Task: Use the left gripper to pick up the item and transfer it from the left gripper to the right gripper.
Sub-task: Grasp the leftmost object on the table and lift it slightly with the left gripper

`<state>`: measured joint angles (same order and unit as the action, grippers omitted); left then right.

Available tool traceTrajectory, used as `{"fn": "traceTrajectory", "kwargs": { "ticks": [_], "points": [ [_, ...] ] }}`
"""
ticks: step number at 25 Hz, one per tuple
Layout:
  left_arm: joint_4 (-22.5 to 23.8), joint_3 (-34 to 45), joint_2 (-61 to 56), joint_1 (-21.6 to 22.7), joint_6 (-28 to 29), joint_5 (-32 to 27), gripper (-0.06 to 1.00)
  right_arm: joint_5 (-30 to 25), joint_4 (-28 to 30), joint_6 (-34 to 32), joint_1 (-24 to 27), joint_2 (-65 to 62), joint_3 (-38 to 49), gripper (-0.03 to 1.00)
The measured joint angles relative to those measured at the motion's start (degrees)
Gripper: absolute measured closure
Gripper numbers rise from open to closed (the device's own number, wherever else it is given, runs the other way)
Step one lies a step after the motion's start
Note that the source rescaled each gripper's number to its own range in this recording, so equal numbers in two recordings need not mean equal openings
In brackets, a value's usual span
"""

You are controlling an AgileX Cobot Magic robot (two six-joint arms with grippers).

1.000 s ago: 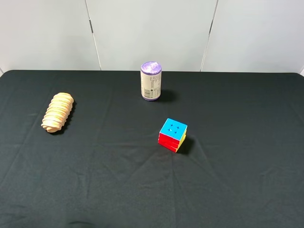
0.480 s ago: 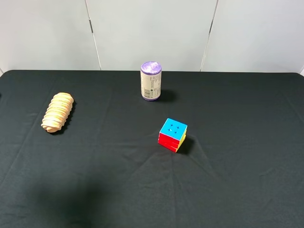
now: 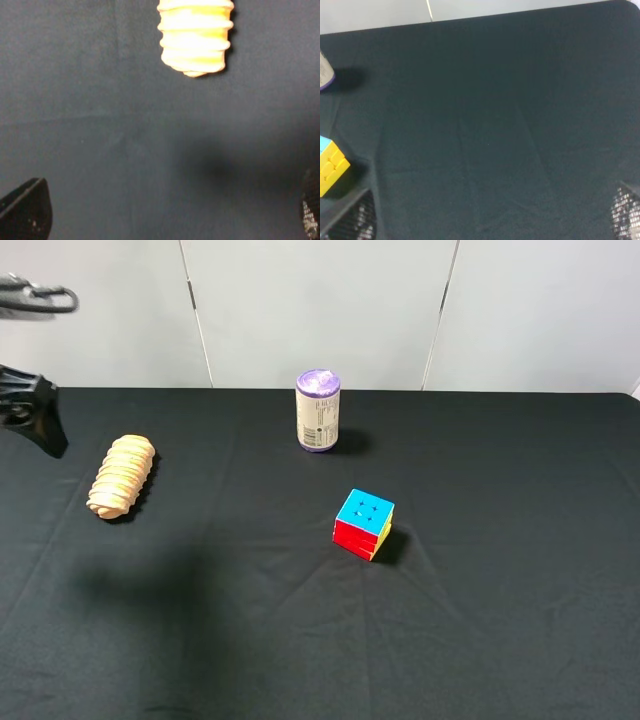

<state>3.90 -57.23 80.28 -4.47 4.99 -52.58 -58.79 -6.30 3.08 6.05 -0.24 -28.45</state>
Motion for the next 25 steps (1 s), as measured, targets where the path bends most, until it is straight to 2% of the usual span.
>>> {"fn": "traceTrajectory", "kwargs": {
  "ticks": [13, 25],
  "points": [
    [-0.33, -2.75, 16.38, 0.0, 0.95, 8.81, -0.06, 0.0, 0.0, 0.0, 0.0, 0.0, 0.0, -0.03],
    [-3.9, -3.17, 26.36, 0.0, 1.26, 16.24, -0.06, 0.0, 0.0, 0.0, 0.0, 0.0, 0.0, -0.03]
  ]
}}
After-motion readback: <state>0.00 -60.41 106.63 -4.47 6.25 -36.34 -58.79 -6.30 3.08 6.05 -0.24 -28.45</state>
